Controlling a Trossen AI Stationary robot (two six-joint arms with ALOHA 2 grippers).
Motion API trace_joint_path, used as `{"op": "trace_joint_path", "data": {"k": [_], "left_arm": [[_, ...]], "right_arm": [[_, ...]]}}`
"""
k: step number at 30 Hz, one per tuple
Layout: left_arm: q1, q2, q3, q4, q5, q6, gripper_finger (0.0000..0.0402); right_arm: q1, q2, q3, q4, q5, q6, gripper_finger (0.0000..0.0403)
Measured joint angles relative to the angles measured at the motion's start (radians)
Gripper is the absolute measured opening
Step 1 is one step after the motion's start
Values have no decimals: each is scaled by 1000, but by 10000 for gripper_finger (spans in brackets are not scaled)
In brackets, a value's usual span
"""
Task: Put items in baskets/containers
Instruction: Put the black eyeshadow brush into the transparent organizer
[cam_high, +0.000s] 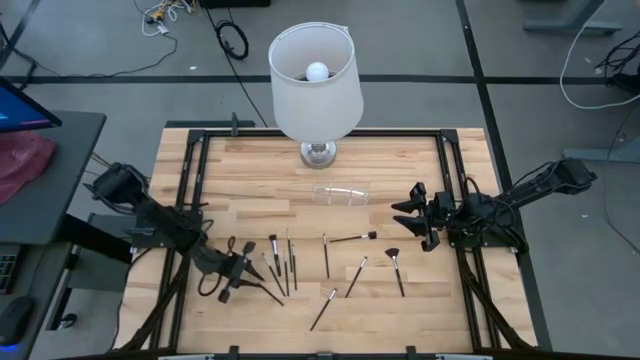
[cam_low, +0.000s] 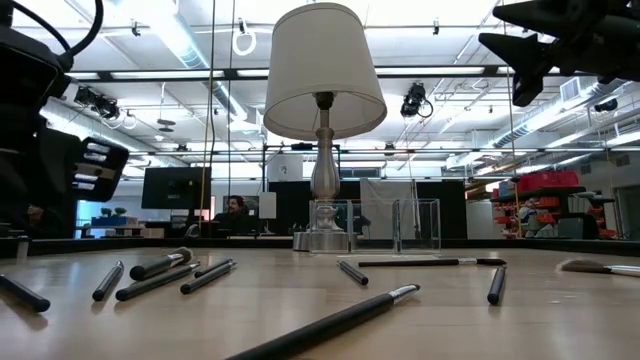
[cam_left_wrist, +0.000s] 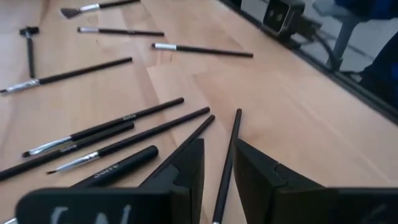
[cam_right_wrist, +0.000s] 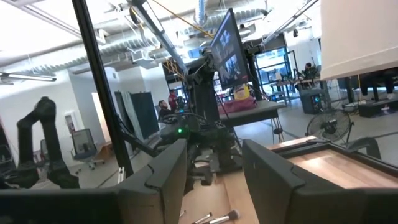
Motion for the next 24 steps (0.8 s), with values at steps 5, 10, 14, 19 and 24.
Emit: {"op": "trace_joint_path", "data": {"k": [5, 10, 14, 19, 24], "left_arm": [[0, 73, 23, 0, 5, -22, 95], [0, 113, 23, 10, 16, -55, 129], [0, 142, 24, 55, 26, -53, 161], [-3, 192, 24, 57, 27, -52, 184], [-4, 260, 24, 92, 8, -55, 179]], "right_arm": [[-1, 54, 0, 60, 11, 9, 159], [-1, 178, 119, 25, 19, -4, 159], [-1, 334, 284, -68, 19, -94, 159], [-1, 519, 455, -85, 18, -158, 159], [-4, 654, 560, -90, 18, -191, 159]]}}
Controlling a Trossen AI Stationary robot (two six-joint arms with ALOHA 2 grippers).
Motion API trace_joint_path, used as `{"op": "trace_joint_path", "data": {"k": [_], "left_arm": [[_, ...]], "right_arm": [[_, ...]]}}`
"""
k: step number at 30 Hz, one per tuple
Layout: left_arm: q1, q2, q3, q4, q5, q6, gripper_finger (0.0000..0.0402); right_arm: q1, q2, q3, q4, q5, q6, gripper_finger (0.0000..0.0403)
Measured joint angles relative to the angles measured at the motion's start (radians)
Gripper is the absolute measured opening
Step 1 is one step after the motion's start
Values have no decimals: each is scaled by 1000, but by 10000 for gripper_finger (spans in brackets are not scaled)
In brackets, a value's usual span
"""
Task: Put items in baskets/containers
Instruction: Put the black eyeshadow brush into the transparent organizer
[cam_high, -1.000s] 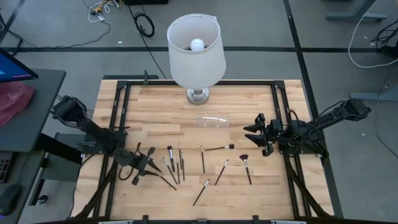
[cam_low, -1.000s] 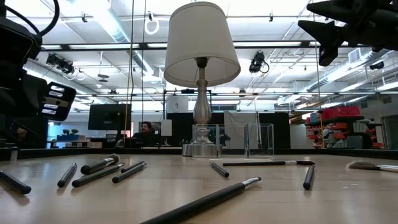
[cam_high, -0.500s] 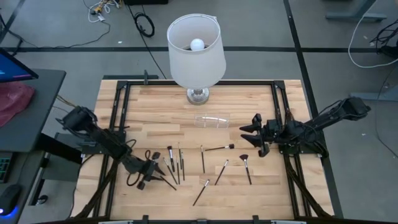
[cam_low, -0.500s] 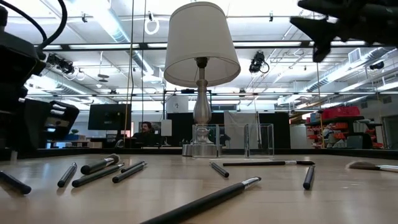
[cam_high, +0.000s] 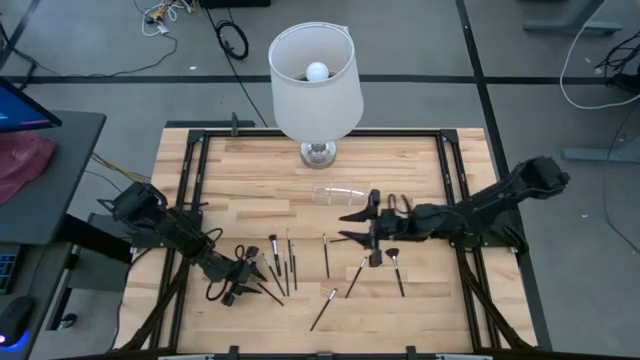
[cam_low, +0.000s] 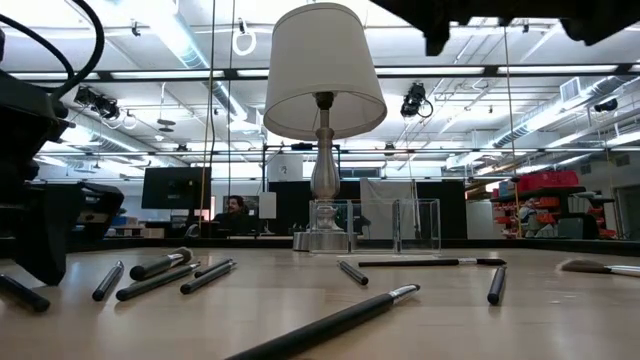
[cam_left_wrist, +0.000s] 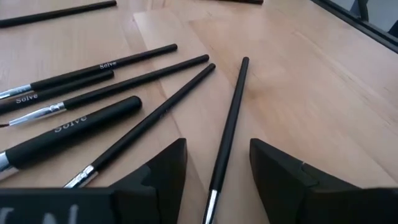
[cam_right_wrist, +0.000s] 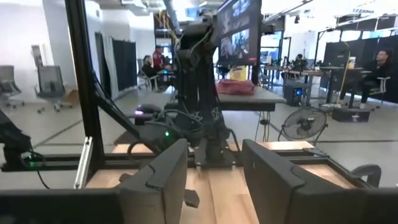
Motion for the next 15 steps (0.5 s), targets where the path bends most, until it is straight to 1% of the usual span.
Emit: {"op": "trace_joint_path", "data": {"k": [3, 6, 9, 12, 15], "left_arm": [[0, 30, 1, 9, -4, -1, 163], [2, 48, 2, 14, -5, -5, 132], [4, 50, 3, 13, 5, -6, 93], [4, 52, 3, 11, 11, -14, 53], [8, 52, 2, 11, 12, -27, 23]], "right_arm": [[-3, 65, 40, 0, 0, 10, 159], [-3, 140, 79, 2, -4, 11, 159], [-3, 233, 132, 0, -60, 37, 159], [0, 351, 226, -3, -108, 65, 159], [18, 478, 365, -75, -130, 47, 159]]}}
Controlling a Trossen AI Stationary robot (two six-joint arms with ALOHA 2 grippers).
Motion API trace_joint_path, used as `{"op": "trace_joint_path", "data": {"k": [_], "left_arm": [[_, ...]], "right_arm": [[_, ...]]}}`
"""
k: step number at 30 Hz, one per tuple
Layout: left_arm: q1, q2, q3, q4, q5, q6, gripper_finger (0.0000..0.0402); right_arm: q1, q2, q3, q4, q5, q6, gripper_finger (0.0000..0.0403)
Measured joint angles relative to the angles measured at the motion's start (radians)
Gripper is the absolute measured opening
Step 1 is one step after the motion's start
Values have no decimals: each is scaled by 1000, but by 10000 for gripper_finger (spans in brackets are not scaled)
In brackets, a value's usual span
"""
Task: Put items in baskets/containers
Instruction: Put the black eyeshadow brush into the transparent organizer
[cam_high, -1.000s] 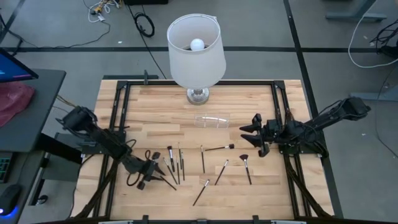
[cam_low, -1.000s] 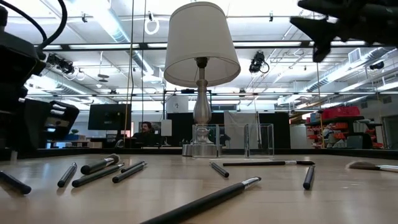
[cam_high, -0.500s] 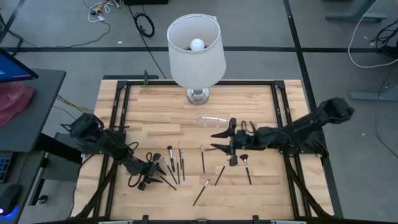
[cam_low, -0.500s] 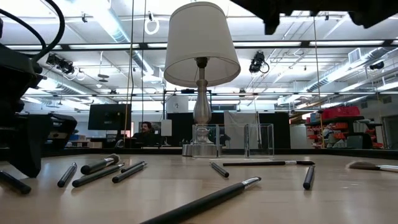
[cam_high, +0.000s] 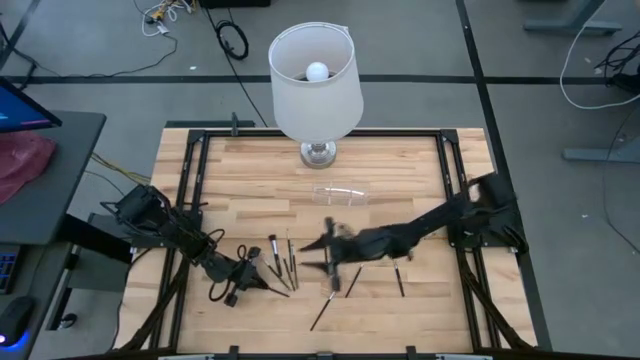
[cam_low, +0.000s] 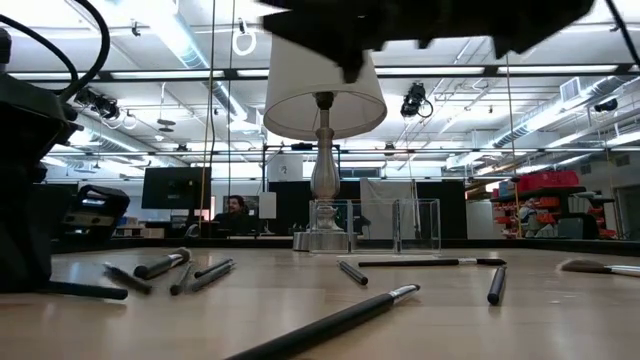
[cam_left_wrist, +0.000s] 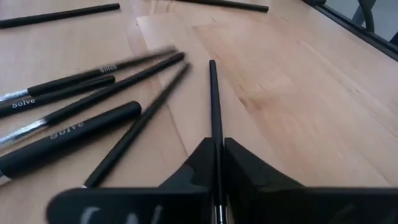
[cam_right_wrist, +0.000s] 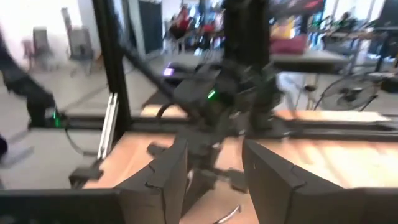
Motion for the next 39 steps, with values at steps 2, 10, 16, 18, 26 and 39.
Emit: {"op": "trace_joint_path", "data": {"k": [2, 10, 16, 18, 26, 39], "left_arm": [[6, 0, -1, 2, 4, -12, 15], [18, -4, -3, 14, 36, -50, 29], [20, -4, 5, 16, 37, -44, 17], [20, -4, 6, 16, 37, -44, 21], [45, -4, 6, 19, 49, -39, 32], [70, -3, 41, 14, 69, 11, 35]], "right_arm": [[11, 74, 106, -116, -2, -7, 158], [5, 304, 455, -558, -12, 207, 140], [-7, 413, 583, -670, -87, 277, 137], [-8, 430, 596, -667, -118, 279, 137], [-8, 469, 597, -640, -90, 201, 163], [-16, 507, 596, -596, -151, 279, 170]]}}
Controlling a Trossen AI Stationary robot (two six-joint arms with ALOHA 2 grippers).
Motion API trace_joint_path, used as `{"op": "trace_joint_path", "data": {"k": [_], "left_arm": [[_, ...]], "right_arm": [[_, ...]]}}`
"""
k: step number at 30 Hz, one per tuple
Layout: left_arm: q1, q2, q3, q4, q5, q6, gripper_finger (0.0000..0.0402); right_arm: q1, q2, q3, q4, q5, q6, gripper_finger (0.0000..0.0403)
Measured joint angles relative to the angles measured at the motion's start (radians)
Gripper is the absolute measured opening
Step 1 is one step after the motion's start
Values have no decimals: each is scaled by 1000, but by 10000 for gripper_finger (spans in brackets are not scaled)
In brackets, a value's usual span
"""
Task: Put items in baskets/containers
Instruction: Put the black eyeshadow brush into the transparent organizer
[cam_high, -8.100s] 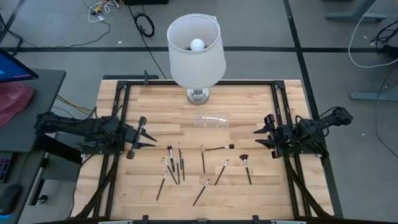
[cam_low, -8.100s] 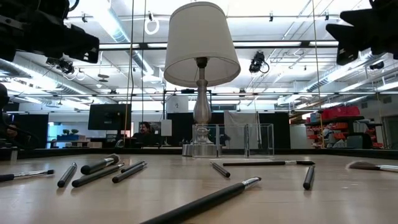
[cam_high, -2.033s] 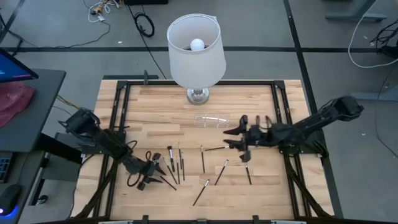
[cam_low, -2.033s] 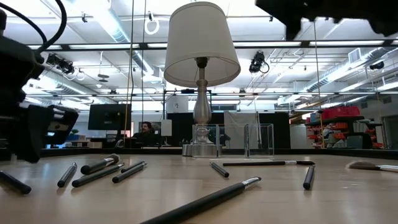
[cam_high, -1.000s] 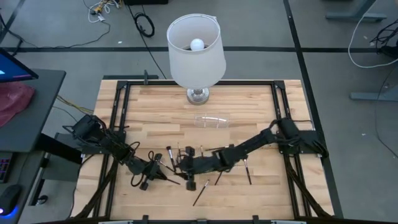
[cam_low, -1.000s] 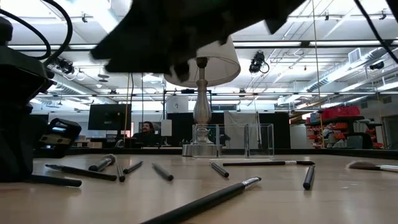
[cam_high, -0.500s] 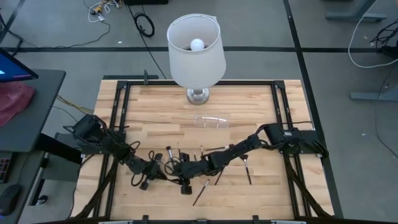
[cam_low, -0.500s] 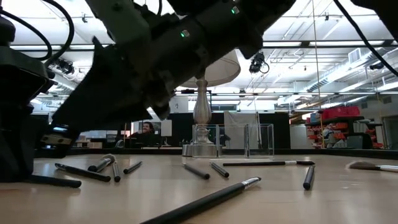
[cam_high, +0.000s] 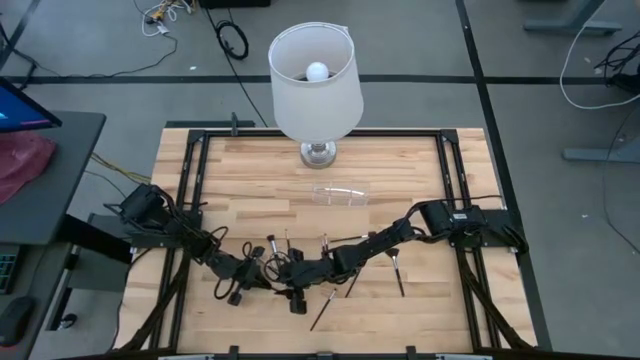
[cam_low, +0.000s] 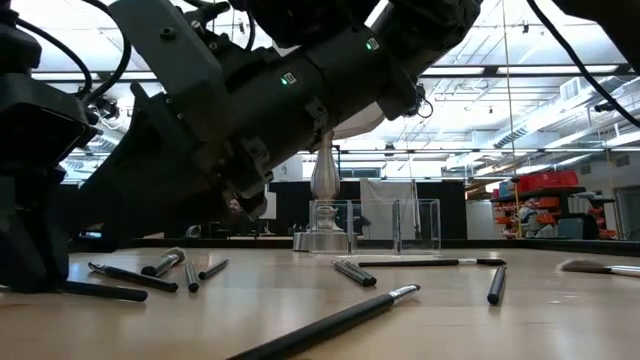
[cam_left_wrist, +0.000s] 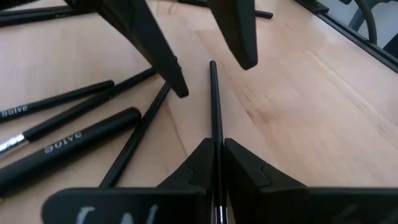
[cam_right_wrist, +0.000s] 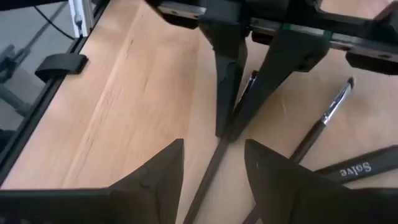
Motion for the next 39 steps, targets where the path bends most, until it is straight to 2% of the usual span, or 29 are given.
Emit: {"op": "trace_joint_path", "data": {"k": [5, 10, 16, 22, 29, 33, 39], "left_arm": [[1, 0, 9, 0, 3, 16, 27], [1, 0, 9, 1, 3, 16, 33], [11, -1, 14, 7, -3, 16, 28], [40, 1, 64, -29, 41, 43, 28], [66, -4, 169, -208, 57, 73, 31], [67, -25, 198, -252, 78, 126, 31], [69, -119, 270, -525, 24, 150, 32]], "right_arm": [[0, 1, 69, -119, -25, 27, 166], [8, 1, 205, -340, 28, 26, 165], [12, 45, 222, -371, 35, 26, 165], [12, 53, 224, -367, 45, 25, 165], [16, 46, 222, -453, 41, 18, 165], [30, 44, 222, -523, 95, 23, 165], [46, 30, 222, -600, 107, 26, 165]]}}
